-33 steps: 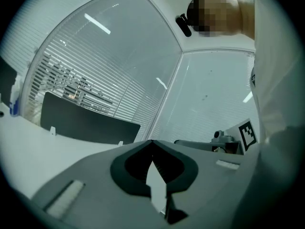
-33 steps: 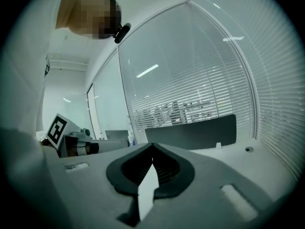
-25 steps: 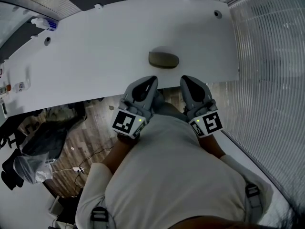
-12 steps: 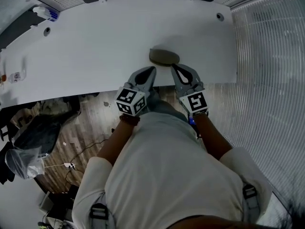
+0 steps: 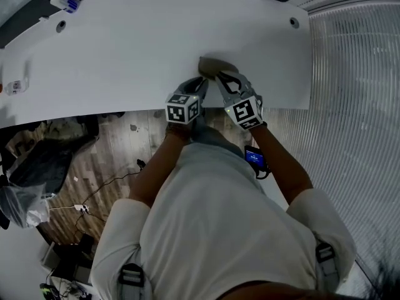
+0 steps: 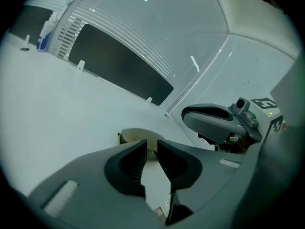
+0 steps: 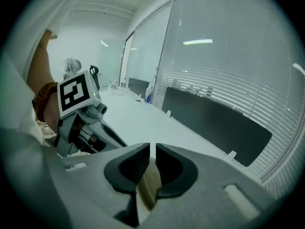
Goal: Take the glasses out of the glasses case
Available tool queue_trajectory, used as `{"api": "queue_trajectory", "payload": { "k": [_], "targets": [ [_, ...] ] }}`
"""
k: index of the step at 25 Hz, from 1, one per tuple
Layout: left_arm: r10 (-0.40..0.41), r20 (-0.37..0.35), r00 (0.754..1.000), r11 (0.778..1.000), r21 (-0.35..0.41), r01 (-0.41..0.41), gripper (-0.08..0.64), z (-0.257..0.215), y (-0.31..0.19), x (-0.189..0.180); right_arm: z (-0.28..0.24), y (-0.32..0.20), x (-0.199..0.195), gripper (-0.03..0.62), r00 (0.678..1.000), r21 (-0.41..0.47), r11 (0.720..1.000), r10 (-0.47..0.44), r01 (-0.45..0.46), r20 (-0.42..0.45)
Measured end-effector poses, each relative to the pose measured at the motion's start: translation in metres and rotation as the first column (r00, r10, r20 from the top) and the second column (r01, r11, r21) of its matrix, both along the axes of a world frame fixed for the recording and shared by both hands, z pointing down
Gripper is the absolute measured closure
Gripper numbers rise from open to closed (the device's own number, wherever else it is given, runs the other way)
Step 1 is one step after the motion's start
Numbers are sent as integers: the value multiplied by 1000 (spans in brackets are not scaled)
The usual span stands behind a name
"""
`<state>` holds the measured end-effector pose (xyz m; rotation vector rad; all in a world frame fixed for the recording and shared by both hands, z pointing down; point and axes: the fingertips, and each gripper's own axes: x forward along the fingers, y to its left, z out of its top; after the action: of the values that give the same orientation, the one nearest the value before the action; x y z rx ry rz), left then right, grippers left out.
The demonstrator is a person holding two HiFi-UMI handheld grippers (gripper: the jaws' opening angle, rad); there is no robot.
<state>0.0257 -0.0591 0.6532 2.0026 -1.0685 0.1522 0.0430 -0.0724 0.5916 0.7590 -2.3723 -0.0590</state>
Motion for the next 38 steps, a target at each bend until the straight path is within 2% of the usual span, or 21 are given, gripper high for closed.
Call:
{"api": "queue_trajectory", "payload": {
  "k": [4, 8, 10, 12, 19, 26, 33, 38],
  "targets": [
    [-40, 32, 999, 995, -87, 43, 486, 35, -1, 0, 41, -2, 7, 527, 986, 12, 998, -64, 67, -151],
    [-68, 54, 996, 990, -124, 74, 446, 54, -2, 3, 78, -2, 15, 457, 946, 38, 989, -126, 143, -299],
    [-91, 62, 994, 986, -137, 99, 436, 61, -5, 2, 88, -3, 18, 408, 926, 54, 984, -141, 170, -349],
    [-109, 72, 991, 981, -153, 119, 436, 67, -6, 2, 95, -3, 18, 396, 913, 63, 979, -154, 192, -378],
    [-92, 79, 993, 976, -193, 105, 436, 79, -9, 10, 111, -2, 21, 383, 872, 68, 965, -198, 254, -447],
    [-72, 86, 994, 973, -212, 89, 437, 87, -11, 15, 116, -10, 21, 373, 858, 101, 957, -193, 271, -477],
    [-57, 92, 994, 972, -221, 77, 431, 89, -12, 14, 109, -20, 20, 374, 862, 115, 958, -179, 262, -474],
    [-48, 94, 994, 971, -229, 69, 426, 91, -10, 14, 99, -29, 24, 374, 884, 123, 969, -141, 216, -446]
  ]
}}
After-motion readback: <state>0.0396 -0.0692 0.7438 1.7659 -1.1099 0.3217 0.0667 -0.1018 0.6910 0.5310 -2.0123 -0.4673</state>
